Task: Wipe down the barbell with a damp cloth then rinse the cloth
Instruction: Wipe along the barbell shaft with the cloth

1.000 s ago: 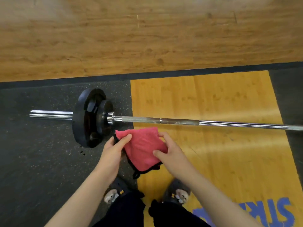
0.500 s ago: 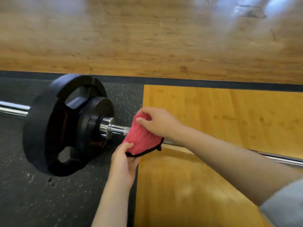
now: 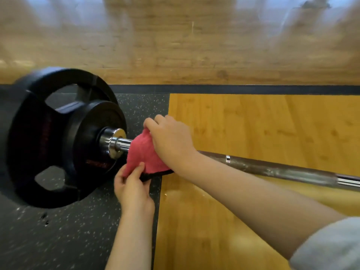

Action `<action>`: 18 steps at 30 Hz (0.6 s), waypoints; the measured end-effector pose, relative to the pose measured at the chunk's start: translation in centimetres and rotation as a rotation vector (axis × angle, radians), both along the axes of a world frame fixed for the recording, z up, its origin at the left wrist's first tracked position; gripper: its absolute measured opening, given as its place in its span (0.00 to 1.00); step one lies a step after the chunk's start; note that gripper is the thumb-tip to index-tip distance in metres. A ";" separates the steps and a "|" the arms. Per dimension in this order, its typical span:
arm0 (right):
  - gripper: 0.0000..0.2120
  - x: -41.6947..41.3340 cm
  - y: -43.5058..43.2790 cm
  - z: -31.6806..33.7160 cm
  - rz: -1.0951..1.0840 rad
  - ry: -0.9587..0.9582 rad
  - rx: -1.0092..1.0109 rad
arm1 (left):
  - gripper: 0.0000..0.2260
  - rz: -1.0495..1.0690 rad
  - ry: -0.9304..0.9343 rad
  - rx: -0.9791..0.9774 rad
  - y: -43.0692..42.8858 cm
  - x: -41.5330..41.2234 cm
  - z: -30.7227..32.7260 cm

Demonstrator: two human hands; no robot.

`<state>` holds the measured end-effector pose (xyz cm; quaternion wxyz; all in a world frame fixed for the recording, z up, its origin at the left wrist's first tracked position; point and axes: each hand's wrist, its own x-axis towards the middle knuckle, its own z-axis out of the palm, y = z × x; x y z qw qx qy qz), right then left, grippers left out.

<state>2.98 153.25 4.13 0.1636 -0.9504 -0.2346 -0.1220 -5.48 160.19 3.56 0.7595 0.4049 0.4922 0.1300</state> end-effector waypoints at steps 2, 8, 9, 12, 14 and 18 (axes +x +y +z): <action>0.11 -0.2 1.0 0.1 0.024 -0.211 0.026 | 0.11 -0.011 0.005 -0.084 0.1 0.8 0.4; 0.23 -3.3 4.7 -1.7 0.022 -0.048 -0.172 | 0.12 -0.043 -0.011 -0.285 2.3 1.3 2.0; 0.24 -3.2 4.7 -2.0 0.042 -0.048 -0.213 | 0.13 -0.050 0.041 -0.233 2.6 0.8 1.6; 0.18 -2.4 3.9 -2.6 0.049 -0.159 -0.264 | 0.15 -0.127 0.140 -0.001 2.5 0.0 1.3; 0.12 -2.1 3.1 -2.9 0.038 -0.199 -0.256 | 0.13 -0.177 0.132 0.090 2.4 0.3 1.8; 0.16 -2.1 -0.3 -3.0 0.030 -0.200 -0.264 | 0.15 -0.222 0.081 -0.030 2.2 1.4 2.4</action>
